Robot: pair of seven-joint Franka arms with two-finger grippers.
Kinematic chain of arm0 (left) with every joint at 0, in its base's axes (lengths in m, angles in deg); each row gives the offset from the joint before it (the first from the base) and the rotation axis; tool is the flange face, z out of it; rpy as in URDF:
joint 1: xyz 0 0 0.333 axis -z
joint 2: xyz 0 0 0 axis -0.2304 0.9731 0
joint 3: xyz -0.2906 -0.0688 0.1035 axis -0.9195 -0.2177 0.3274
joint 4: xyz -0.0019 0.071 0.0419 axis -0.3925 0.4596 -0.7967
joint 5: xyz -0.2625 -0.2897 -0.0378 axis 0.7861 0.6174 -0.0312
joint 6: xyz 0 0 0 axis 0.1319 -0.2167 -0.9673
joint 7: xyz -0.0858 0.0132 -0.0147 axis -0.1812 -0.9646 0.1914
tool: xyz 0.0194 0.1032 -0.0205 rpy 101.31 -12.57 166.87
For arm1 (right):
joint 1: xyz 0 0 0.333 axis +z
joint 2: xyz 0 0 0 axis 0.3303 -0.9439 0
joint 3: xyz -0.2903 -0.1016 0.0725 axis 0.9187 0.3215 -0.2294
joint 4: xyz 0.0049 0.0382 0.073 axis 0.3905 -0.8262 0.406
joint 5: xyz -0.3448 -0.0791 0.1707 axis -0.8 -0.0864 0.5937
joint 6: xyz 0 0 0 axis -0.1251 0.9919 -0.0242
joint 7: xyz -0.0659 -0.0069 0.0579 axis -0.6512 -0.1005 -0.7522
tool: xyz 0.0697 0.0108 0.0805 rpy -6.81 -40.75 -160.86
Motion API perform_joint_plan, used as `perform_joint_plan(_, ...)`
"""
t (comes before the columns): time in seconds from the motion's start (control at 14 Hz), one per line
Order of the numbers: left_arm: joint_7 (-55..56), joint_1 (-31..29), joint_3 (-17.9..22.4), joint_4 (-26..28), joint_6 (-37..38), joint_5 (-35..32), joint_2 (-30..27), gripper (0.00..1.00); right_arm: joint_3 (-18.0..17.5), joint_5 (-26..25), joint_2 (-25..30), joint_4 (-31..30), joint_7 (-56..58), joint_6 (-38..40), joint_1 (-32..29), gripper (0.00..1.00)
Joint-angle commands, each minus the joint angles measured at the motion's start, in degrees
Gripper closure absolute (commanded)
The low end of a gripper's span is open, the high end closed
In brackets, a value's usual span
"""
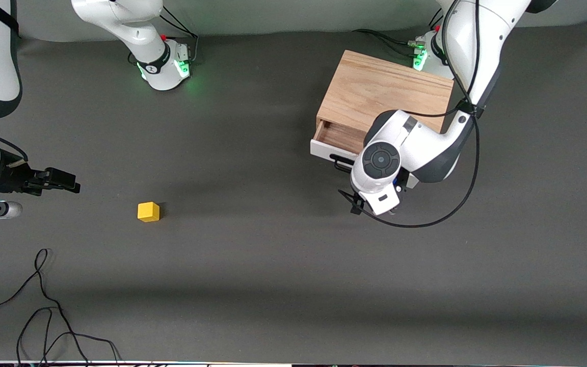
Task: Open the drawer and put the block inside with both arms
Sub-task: 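Pull the drawer handle outward with the left gripper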
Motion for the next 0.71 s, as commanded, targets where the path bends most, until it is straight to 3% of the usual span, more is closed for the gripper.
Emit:
perform_joint_plan(0.0,0.86,0.42,0.32,-4.32,-1.08,-1.80,3.54,0.00,0.25,-0.53,0.98,-0.45,-0.48,0.42,0.35,0.00)
perform_joint_plan(0.64,0.69,0.86,0.23,-11.88,-2.13,-3.13,8.03,0.00,0.33,-0.53,0.98,-0.36,-0.48,0.42,0.35,0.00)
